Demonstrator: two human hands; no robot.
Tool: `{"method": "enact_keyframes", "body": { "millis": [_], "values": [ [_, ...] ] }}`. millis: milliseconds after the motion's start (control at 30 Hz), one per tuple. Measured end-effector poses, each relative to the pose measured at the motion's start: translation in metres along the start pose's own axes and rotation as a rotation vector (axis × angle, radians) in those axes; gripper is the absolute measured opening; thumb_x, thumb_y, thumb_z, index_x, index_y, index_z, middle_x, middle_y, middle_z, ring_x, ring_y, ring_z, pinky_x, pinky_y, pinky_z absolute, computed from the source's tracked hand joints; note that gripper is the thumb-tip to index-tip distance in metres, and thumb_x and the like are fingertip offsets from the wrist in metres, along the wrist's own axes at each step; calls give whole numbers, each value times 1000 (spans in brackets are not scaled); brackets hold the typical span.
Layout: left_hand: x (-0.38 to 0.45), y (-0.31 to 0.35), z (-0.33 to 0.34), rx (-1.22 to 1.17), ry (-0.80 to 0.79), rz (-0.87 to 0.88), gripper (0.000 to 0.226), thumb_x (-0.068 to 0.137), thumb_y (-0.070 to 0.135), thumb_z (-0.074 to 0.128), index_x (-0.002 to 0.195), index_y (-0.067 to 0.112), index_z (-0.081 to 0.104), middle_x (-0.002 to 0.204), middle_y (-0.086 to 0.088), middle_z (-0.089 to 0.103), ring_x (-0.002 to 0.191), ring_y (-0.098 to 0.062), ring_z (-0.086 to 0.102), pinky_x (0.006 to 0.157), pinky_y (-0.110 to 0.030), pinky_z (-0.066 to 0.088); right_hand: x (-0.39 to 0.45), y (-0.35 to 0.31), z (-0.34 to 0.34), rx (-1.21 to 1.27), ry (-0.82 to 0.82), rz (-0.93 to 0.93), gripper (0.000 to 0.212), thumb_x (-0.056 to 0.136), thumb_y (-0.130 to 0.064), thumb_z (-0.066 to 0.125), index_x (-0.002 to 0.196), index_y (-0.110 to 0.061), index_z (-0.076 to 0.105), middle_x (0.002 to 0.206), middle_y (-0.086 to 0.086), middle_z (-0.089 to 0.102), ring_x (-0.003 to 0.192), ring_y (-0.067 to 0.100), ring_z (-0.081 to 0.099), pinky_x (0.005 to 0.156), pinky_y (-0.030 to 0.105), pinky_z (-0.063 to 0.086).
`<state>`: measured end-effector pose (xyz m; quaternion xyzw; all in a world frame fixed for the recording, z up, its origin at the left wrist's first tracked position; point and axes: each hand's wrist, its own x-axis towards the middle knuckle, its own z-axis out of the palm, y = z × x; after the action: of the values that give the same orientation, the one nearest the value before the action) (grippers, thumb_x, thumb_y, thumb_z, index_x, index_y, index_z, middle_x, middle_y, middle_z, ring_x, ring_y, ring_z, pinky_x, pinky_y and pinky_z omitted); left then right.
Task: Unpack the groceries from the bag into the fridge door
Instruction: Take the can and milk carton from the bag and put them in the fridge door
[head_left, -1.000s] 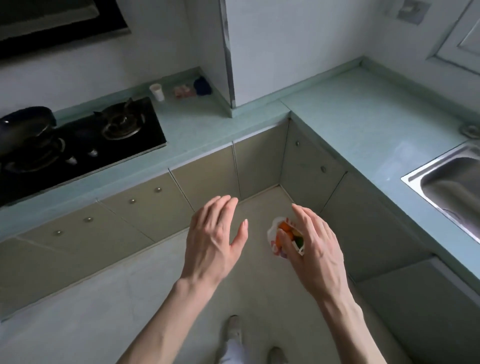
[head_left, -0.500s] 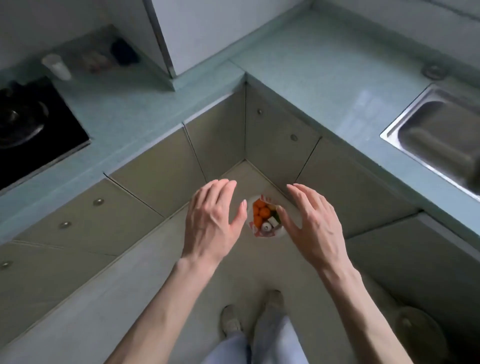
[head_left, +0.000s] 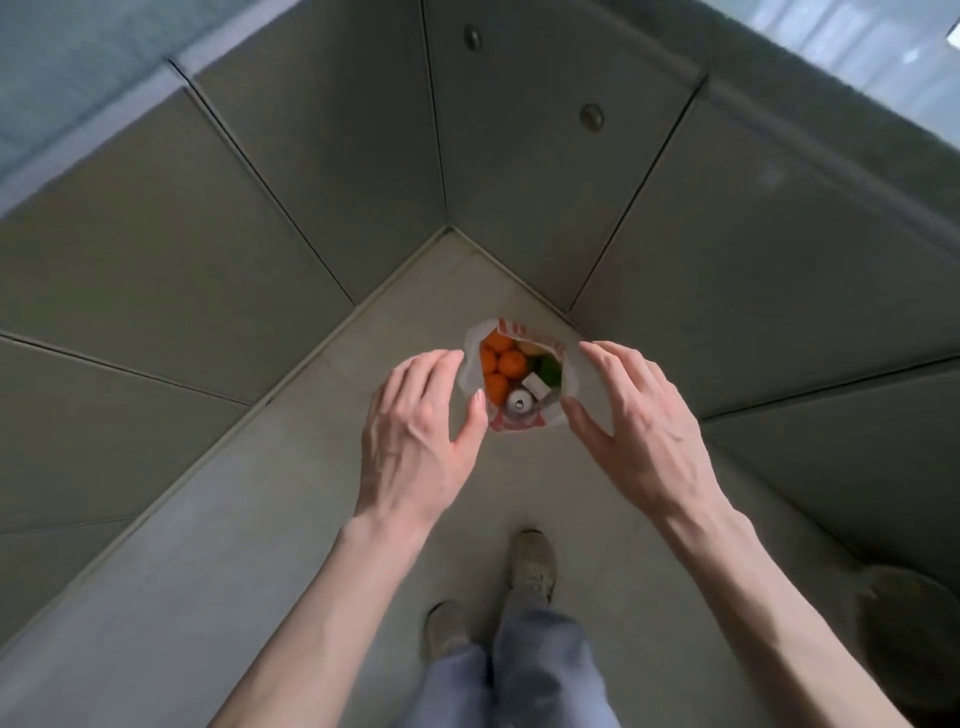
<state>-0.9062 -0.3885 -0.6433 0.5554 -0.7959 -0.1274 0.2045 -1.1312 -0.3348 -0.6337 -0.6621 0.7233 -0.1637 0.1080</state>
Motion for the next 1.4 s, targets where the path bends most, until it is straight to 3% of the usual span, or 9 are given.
{"method": "enact_keyframes", "body": {
  "millis": [267,400,600,833,933,1067,1233,1333,1400],
  "values": [
    [4,-55,147,-31,-99,19,47,101,39,52,138,11,60,133,-7,66,123,-21,61,105,-34,50,22,60,132,-35,-57,-39,60,100,-49,51,152,-20,47,149,1,55,128,25,58,98,37,51],
    [7,-80,223,-38,-131,95,44,100,38,53,135,12,62,132,-5,67,123,-22,61,109,-36,47,35,95,211,15,-56,-8,63,96,-36,66,153,-25,42,151,-1,53,131,31,58,96,46,55],
    [25,-112,319,-2,-126,221,37,92,32,67,125,14,66,124,-3,69,117,-24,60,102,-35,46,50,135,298,17,1,-6,61,93,-32,71,149,-23,50,148,-3,56,121,24,60,87,36,54],
    [31,-137,386,54,-278,276,37,87,39,54,119,23,62,117,6,63,111,-21,58,93,-33,46,61,168,367,-123,-118,-11,46,89,-26,74,132,-21,61,125,1,66,99,27,69,75,34,52],
    [27,-142,410,19,-281,298,35,83,33,66,117,24,61,115,7,62,107,-21,58,87,-32,47,68,173,383,-255,-215,-7,35,97,-30,60,132,-26,56,126,-2,62,106,24,65,82,35,50],
    [29,-144,436,23,-276,298,35,83,34,69,115,23,59,111,4,61,101,-23,60,80,-34,49,77,179,395,-372,-202,46,28,100,-27,58,128,-26,55,128,-2,60,109,22,64,77,29,41],
    [39,-145,454,219,-280,204,27,79,26,81,99,21,64,93,-1,63,77,-24,66,49,-31,32,87,191,409,-461,-205,124,30,98,-22,61,127,-24,54,137,0,57,110,21,64,73,30,43],
    [45,-148,461,313,-386,147,25,97,18,60,122,18,56,119,-5,60,104,-29,66,65,-36,36,96,194,417,-470,-199,145,33,98,-21,63,129,-21,54,137,0,58,116,22,62,71,31,42],
    [48,-150,467,316,-471,164,32,98,26,61,128,17,52,128,-6,58,115,-30,61,71,-36,35,100,196,421,-466,-212,148,33,97,-23,65,127,-21,55,135,2,59,119,23,61,73,32,44]
  ]
}}
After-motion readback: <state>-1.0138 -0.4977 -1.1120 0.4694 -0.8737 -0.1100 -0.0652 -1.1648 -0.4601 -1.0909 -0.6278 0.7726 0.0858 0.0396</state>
